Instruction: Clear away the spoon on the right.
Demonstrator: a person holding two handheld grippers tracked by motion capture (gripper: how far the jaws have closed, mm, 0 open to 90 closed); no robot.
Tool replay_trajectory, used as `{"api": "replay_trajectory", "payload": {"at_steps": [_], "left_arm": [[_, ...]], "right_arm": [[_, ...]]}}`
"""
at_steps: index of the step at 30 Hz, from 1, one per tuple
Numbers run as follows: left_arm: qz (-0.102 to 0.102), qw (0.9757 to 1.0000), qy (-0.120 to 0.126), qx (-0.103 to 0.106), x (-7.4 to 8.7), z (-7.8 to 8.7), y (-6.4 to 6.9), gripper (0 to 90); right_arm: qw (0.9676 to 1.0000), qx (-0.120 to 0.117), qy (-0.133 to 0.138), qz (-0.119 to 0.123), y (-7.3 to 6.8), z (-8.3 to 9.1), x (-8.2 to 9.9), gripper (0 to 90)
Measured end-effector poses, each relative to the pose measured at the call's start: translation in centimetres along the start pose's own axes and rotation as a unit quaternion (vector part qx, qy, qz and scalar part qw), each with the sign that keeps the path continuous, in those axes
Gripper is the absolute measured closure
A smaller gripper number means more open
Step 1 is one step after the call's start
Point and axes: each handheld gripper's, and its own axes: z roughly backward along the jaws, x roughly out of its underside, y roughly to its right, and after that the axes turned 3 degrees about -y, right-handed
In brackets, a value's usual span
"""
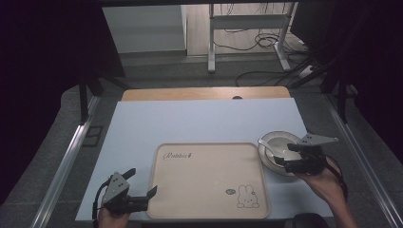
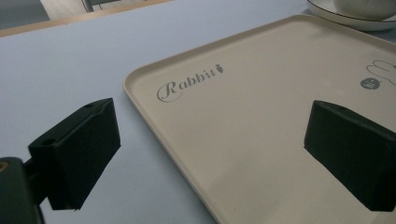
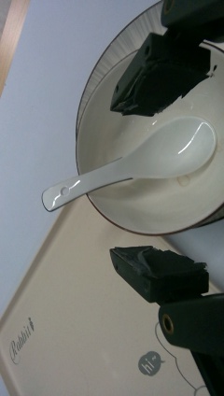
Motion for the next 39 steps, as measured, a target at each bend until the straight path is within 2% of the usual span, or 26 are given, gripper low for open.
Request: {"api": "replay_trajectory", "payload": {"at_steps": [5,11,22,29,39], "left_arm": [[0.0,1.0,0.0,0.0,0.0,0.0,0.0,3.5],[-0.001,1.0,-0.001,-0.001,0.0,0.0,0.0,3.5],[-0.003,1.0,-0.003,-0.002,0.0,0.0,0.0,3.5],[-0.004,1.0,-0.004,-0.003,0.0,0.0,0.0,3.6],[-0.006,1.0,-0.006,-0.004,0.0,0.0,0.0,3.5]], "right_arm": [[0.9999,0.0,-0.01,-0.003,0.5,-0.3,-0.4,30.6],[0.9996,0.002,-0.025,0.012,0.7,-1.1,-0.8,42.5],[0.9975,-0.001,-0.06,0.036,0.8,-2.9,-1.4,55.9],[0.9966,-0.005,-0.07,0.043,0.9,-3.9,-1.6,61.1],[0.9955,-0.017,-0.079,0.048,1.6,-4.8,-1.6,63.1]]}}
